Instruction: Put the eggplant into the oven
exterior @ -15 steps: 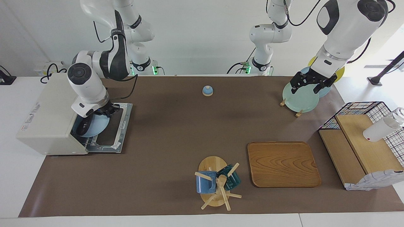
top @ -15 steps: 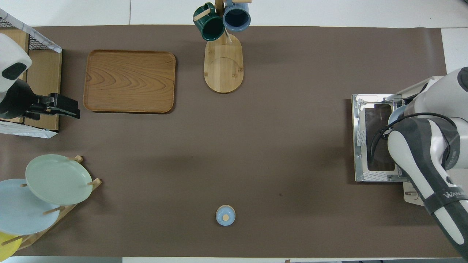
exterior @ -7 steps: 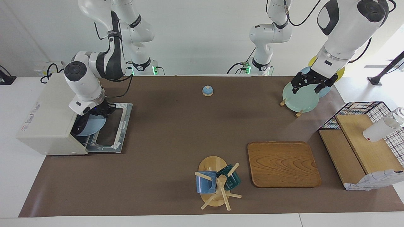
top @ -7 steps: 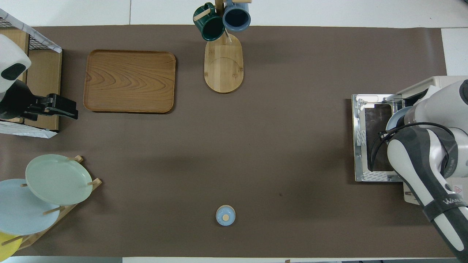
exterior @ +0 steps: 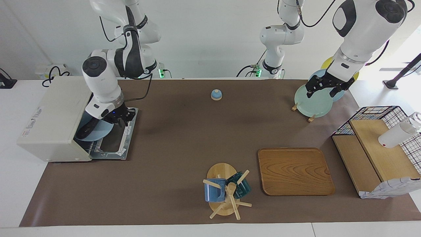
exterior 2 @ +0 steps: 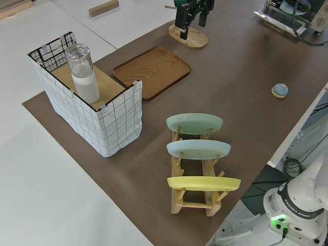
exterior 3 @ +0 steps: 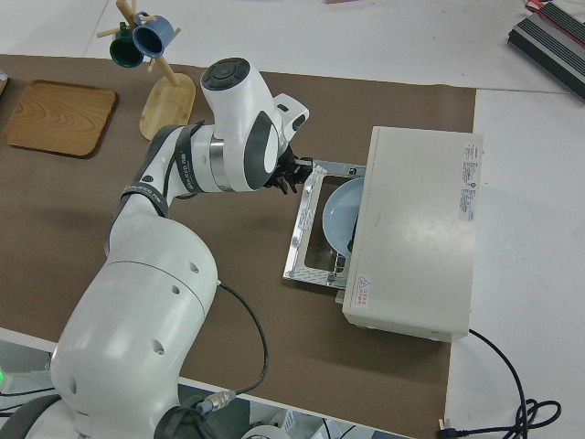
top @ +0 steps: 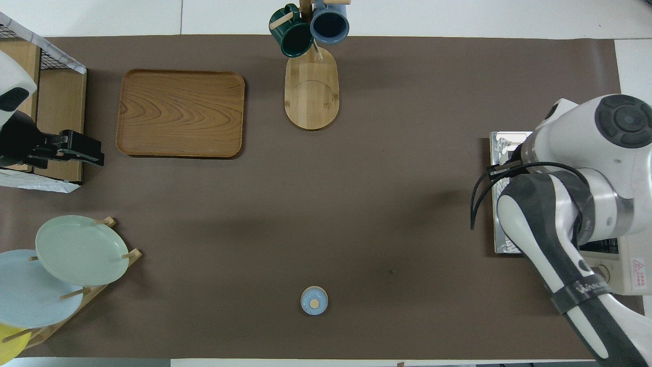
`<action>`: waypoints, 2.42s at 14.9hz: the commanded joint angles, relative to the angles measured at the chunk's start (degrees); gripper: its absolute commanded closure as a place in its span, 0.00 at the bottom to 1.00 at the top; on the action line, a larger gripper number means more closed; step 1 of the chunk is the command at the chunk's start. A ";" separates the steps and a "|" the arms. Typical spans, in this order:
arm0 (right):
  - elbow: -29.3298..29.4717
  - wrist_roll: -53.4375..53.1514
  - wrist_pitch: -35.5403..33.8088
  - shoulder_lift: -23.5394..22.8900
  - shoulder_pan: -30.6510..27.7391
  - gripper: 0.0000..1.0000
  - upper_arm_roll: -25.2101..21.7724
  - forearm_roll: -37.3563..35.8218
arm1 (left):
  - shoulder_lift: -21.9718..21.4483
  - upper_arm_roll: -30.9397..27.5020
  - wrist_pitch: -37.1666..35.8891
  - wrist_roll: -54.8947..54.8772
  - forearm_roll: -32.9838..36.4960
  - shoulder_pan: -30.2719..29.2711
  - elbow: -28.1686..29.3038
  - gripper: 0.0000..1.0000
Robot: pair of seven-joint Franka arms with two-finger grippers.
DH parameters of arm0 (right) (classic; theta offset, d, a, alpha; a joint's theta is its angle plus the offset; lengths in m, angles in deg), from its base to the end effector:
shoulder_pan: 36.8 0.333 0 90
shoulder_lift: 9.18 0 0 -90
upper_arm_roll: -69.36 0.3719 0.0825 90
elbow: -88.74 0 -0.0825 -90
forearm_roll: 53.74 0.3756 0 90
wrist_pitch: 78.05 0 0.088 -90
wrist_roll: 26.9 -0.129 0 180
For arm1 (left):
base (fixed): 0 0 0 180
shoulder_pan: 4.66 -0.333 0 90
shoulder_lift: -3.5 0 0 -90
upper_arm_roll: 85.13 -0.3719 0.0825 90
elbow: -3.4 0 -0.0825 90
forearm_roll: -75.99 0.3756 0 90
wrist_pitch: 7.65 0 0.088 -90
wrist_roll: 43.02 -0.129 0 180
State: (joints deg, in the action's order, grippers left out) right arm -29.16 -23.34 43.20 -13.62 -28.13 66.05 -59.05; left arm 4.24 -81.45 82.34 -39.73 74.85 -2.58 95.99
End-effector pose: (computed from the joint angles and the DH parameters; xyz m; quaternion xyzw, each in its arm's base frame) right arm 0.5562 0.0467 0.4359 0.9939 0.1021 -0.0088 0.0417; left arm 0.5444 -0.0572 0.6305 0.9993 -0.0213 -0.0299 0.0080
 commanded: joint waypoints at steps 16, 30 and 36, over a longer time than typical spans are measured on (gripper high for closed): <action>-7.52 -4.17 9.09 -5.22 -2.25 1.00 -0.12 -2.60 | -0.83 -0.26 -0.08 -0.65 1.05 -0.14 0.66 0.00; 10.94 13.48 -16.39 -2.42 -9.01 1.00 -0.12 -6.20 | -0.83 -0.26 0.01 -0.65 1.05 -0.14 0.66 0.00; 10.94 17.08 -19.56 0.92 -10.33 1.00 -0.38 -6.12 | -0.83 -0.26 -0.08 -0.65 0.96 -0.14 0.57 0.00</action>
State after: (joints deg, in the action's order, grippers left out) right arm -17.89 -8.61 25.22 -13.94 -37.89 65.59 -64.09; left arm 4.23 -81.47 82.35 -39.73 74.85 -2.73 95.99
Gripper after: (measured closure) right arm 0.991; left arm 0.000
